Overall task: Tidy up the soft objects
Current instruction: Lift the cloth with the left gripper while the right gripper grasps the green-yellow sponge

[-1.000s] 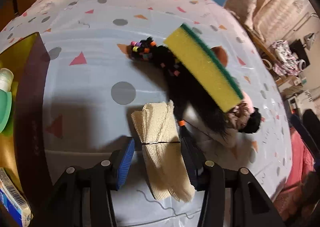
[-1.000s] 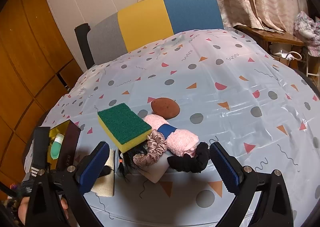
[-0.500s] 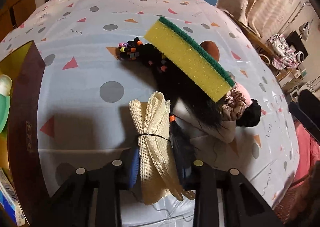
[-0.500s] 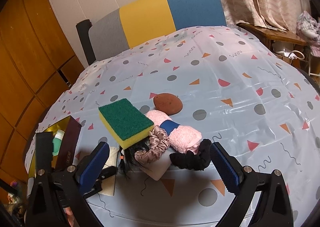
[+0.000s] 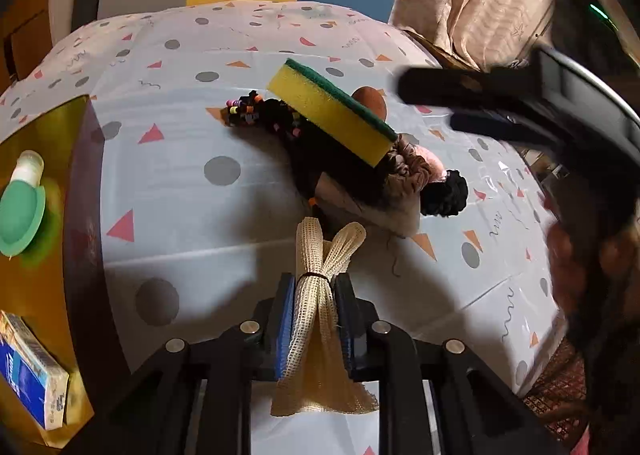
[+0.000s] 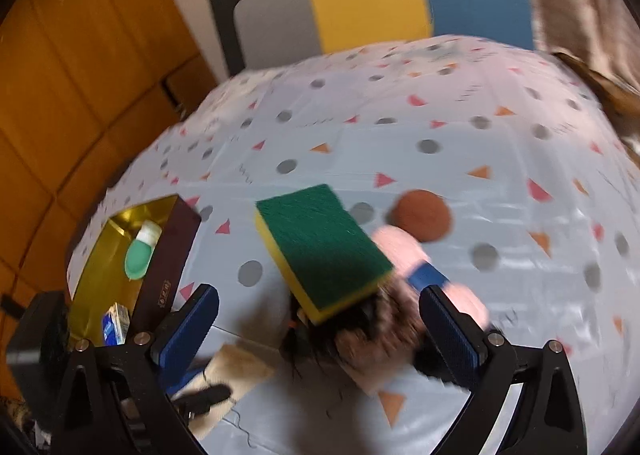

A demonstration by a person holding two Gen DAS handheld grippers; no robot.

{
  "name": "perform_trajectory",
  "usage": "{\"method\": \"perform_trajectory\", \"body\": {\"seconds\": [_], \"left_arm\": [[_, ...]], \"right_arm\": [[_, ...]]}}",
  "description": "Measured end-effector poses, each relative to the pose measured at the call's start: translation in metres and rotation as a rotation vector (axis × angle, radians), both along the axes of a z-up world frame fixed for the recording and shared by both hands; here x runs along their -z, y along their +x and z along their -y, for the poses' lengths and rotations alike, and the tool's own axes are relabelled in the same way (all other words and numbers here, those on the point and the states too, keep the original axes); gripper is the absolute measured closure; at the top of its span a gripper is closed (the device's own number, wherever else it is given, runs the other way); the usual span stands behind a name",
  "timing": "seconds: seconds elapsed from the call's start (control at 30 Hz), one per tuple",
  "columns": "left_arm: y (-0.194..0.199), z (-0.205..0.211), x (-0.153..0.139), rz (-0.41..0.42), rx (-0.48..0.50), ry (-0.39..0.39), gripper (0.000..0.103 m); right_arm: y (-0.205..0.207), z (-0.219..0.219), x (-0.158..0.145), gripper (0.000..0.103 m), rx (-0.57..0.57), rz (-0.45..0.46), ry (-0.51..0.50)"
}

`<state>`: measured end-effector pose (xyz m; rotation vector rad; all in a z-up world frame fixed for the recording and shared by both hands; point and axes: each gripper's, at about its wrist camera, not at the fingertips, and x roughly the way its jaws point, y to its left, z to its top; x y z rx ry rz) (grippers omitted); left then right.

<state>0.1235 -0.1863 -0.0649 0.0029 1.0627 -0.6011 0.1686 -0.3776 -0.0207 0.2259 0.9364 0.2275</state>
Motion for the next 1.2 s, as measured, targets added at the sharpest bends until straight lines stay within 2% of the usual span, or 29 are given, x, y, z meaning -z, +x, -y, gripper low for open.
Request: {"method": "perform_trajectory", "body": {"seconds": [0.27, 0.5, 0.53, 0.57, 0.6, 0.63, 0.7, 0.97, 1.07, 1.2], "left_arm": [[-0.018, -0.007, -0.009, 0.007, 0.041, -0.055, 0.084], [-0.032, -0.012, -0.014, 0.01, 0.076, -0.086, 0.084], [-0.034, -0.013, -0.016, 0.009, 0.076, -0.091, 0.084], [-0.036, -0.014, -0.017, 0.01, 0.078, -0.094, 0.084], [-0.037, -0.014, -0.018, 0.01, 0.08, -0.096, 0.084], [-0.038, -0.015, -0.018, 0.01, 0.081, -0.099, 0.084], [-0.041, -0.015, -0.021, 0.009, 0.083, -0.11, 0.084], [-0.053, -0.028, -0.031, 0.031, 0.077, -0.134, 0.084], [-0.059, -0.038, -0.038, 0.047, 0.07, -0.145, 0.084], [-0.066, -0.054, -0.046, 0.064, 0.05, -0.155, 0.084]], "right_arm": [[0.068, -0.027, 0.012, 0.0, -0.154, -0.128, -0.113], [0.089, -0.037, 0.033, 0.0, -0.202, -0.2, -0.137], [0.088, -0.038, 0.034, 0.005, -0.199, -0.2, -0.135], [0.086, -0.04, 0.034, 0.011, -0.198, -0.193, -0.136], [0.084, -0.041, 0.034, 0.029, -0.197, -0.185, -0.143], [0.081, -0.042, 0.033, 0.037, -0.191, -0.175, -0.167], [0.072, -0.043, 0.027, 0.042, -0.182, -0.15, -0.16], [0.023, -0.058, 0.002, 0.043, -0.19, -0.061, -0.203], [-0.001, -0.062, 0.0, 0.043, -0.212, -0.064, -0.223], [-0.029, -0.064, 0.012, 0.043, -0.226, -0.103, -0.244]]}}
